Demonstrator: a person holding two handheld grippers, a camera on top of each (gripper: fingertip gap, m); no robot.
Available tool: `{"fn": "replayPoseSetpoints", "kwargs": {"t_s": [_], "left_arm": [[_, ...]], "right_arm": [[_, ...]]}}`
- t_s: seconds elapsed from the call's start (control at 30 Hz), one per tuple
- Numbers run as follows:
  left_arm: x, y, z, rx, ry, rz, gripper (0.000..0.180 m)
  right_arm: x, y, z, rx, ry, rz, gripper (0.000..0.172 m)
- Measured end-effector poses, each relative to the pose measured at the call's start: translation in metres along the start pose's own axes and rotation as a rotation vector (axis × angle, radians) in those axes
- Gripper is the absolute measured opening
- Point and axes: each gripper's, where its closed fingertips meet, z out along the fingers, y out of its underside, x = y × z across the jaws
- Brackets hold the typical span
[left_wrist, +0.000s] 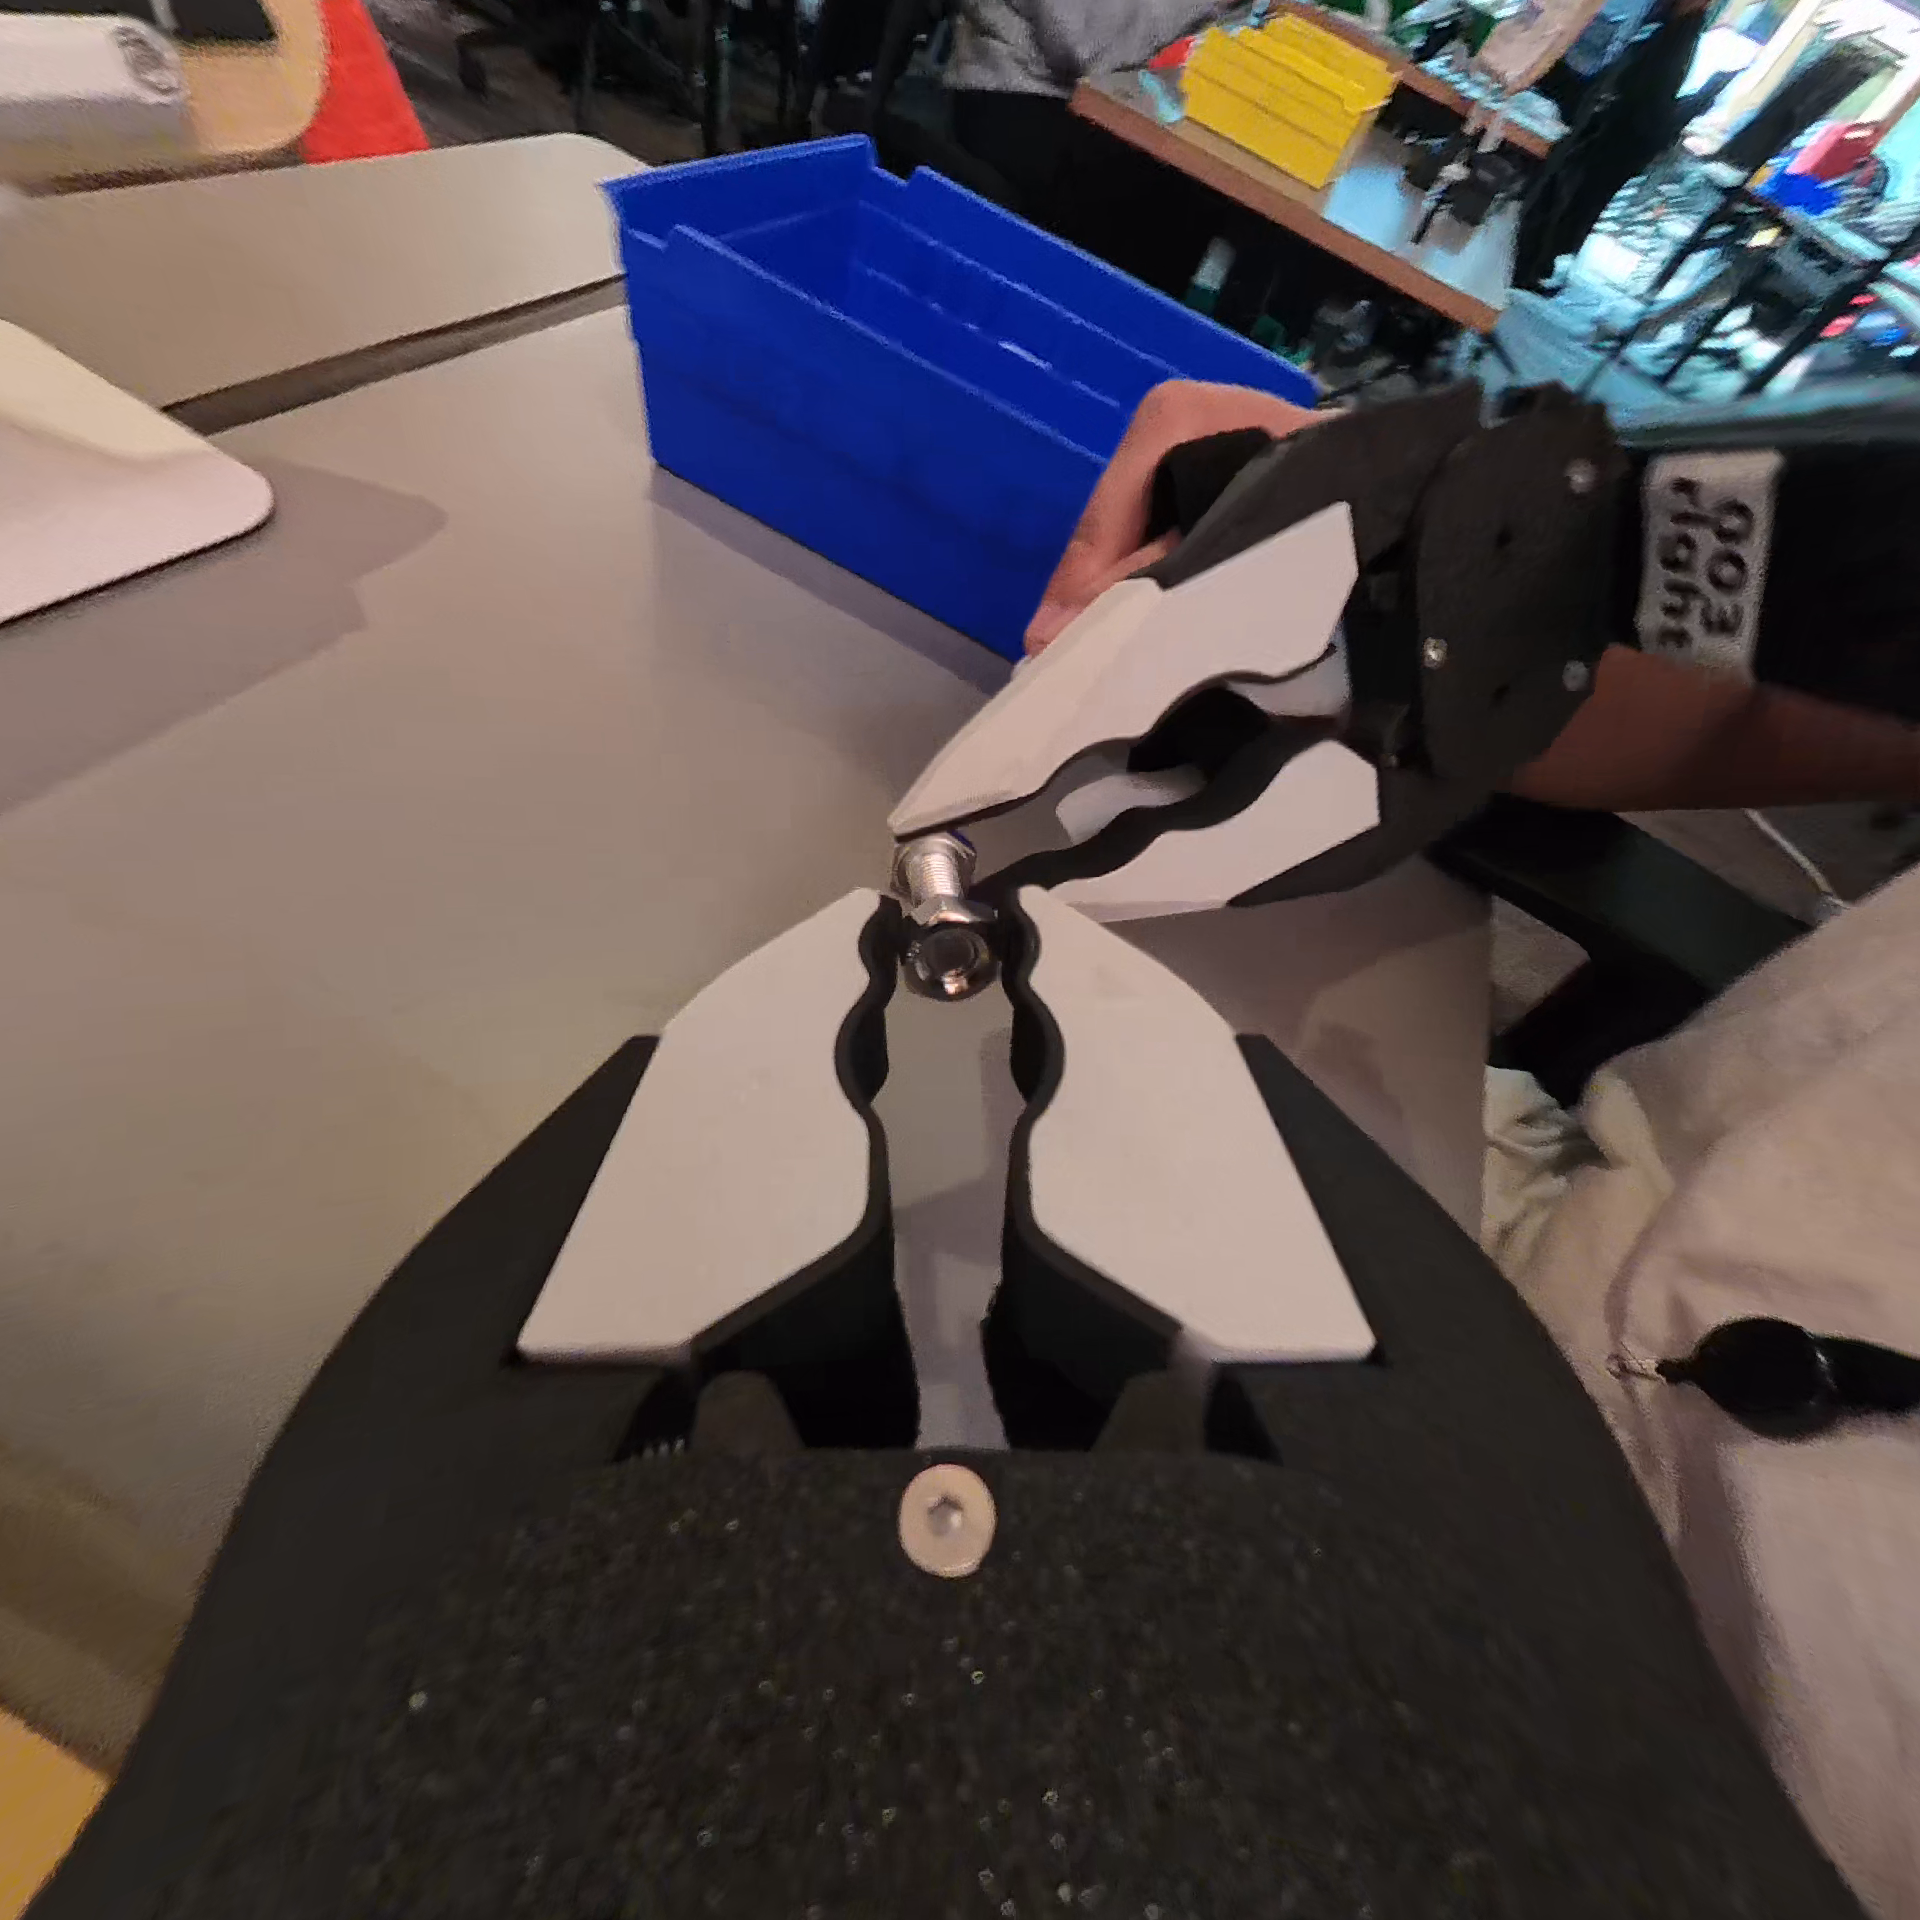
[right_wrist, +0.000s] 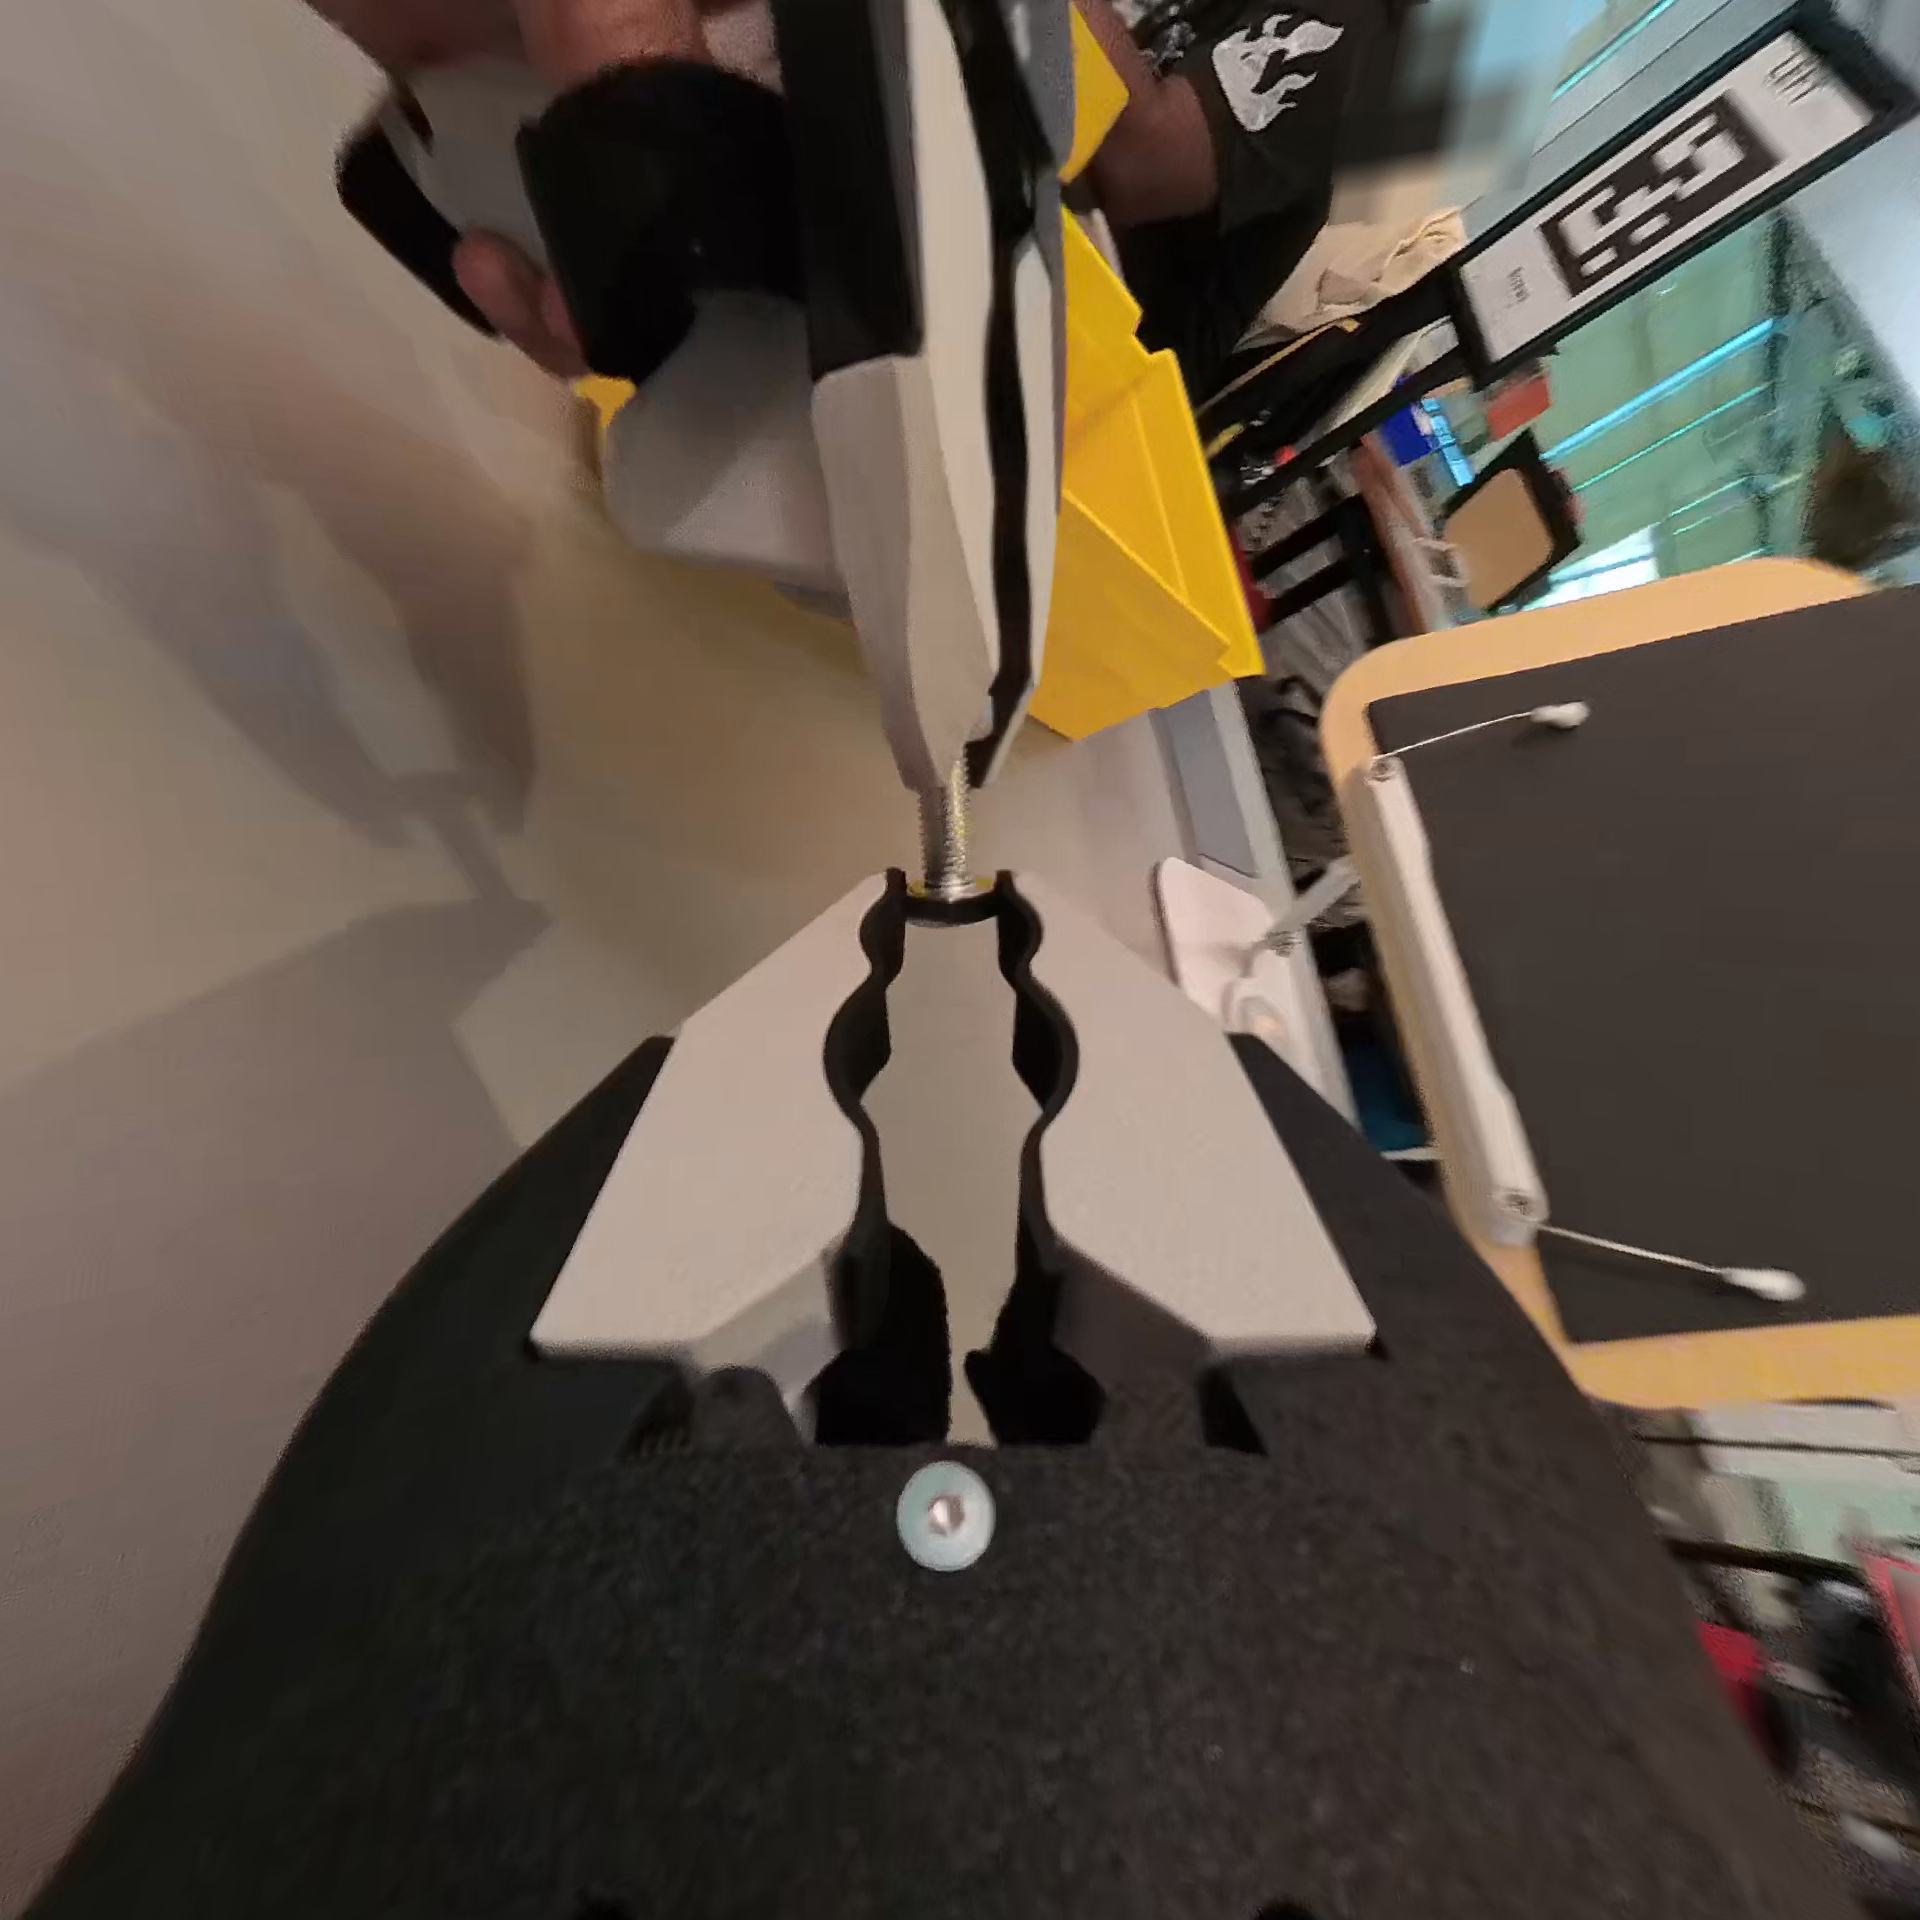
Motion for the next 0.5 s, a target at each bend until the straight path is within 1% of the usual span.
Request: {"fn": "replayPoseSetpoints", "kwargs": {"t_s": [0.07, 0.13, 0.23, 0.3, 0.37, 0.43, 0.5], "left_arm": [[0.01, -0.002, -0.003, 0.032, 0.086, 0.024, 0.018], [0.024, -0.004, -0.008, 0.075, 0.19, 0.063, 0.018], [0.049, -0.011, -0.019, 0.15, 0.329, 0.145, 0.018], [0.062, -0.013, -0.024, 0.162, 0.389, 0.185, 0.018], [0.073, -0.012, -0.026, 0.176, 0.406, 0.257, 0.018], [0.077, -0.016, -0.028, 0.214, 0.374, 0.353, 0.018], [0.077, -0.018, -0.029, 0.244, 0.308, 0.485, 0.018]], "right_arm": [[-0.006, -0.007, -0.007, 0.048, -0.084, 0.124, 0.017], [-0.012, -0.018, -0.019, 0.133, -0.225, 0.299, 0.017], [-0.014, -0.04, -0.043, 0.299, -0.477, 0.649, 0.017], [-0.006, -0.054, -0.058, 0.417, -0.661, 0.939, 0.017], [-0.001, -0.063, -0.068, 0.51, -0.834, 1.192, 0.016], [-0.003, -0.063, -0.069, 0.55, -0.919, 1.354, 0.016], [-0.003, -0.063, -0.067, 0.573, -0.998, 1.537, 0.017]]}}
